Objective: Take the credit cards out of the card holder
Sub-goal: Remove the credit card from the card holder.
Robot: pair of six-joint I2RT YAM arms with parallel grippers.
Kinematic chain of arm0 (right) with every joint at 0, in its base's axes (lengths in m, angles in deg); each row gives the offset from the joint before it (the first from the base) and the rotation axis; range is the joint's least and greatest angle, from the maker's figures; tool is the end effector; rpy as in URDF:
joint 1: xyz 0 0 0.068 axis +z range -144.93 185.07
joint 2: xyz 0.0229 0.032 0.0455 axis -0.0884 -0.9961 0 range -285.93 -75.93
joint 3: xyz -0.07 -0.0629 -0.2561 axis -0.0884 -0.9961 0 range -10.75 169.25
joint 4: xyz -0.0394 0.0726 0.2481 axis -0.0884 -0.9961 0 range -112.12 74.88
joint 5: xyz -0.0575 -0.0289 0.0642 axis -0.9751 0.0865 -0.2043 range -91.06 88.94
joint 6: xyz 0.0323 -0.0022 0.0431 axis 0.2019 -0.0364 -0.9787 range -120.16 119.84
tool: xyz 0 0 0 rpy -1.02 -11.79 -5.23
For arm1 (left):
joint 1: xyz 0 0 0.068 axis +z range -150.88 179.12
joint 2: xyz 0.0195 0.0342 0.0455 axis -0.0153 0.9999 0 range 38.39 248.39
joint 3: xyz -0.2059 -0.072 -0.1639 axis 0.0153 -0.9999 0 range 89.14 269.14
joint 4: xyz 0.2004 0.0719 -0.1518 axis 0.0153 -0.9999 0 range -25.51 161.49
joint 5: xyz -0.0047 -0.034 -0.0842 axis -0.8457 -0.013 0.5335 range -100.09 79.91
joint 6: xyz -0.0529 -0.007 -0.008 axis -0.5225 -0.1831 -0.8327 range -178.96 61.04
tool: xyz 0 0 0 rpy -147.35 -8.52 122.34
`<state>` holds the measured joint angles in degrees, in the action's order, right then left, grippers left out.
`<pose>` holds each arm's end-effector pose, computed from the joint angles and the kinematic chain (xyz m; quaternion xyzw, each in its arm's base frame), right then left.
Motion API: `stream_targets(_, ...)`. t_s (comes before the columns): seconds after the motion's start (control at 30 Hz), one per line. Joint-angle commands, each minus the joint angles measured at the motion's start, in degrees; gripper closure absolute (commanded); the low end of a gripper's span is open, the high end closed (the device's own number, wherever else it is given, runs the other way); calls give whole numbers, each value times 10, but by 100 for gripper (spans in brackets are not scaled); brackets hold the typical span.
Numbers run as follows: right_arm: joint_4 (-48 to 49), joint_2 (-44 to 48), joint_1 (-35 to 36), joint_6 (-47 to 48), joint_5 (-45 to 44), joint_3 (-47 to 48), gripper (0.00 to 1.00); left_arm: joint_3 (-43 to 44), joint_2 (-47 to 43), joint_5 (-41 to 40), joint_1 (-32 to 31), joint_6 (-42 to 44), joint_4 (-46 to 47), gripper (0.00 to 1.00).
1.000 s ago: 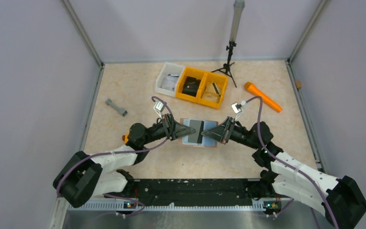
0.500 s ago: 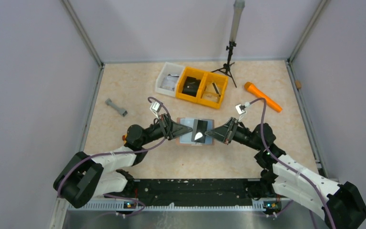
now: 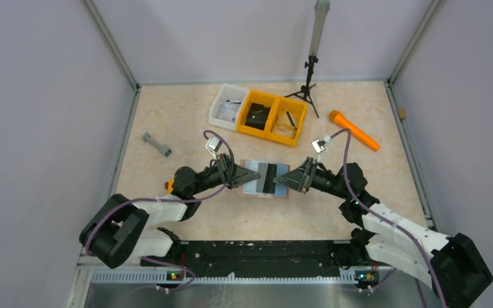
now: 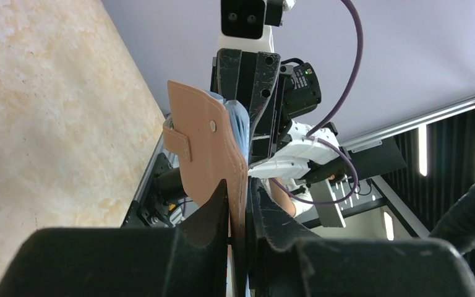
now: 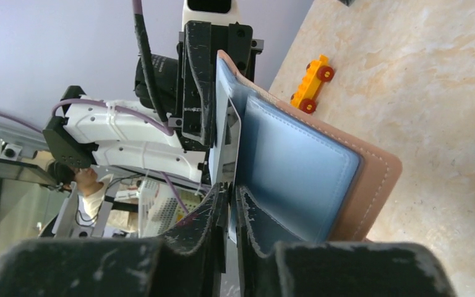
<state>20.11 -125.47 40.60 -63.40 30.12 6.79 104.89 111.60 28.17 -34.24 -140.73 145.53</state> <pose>0.1460 0.1269 0.2412 -0.0311 0.6892 0.6515 0.3155 0.1749 -0.1416 0.2210 0.0080 0.6228 -0.7443 0.2409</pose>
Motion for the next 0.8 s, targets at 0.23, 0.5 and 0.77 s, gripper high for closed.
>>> stream_targets(0.23,80,-20,-5,-21,29,9,66,17,3,16,-3,-19,88,100)
stream_targets(0.5,89,-30,-5,-31,33,14,89,20,1,17,-6,-7,76,100)
stream_targets(0.77,-78,23,-10,50,-37,32,100,12,-34,41,41,8,10,100)
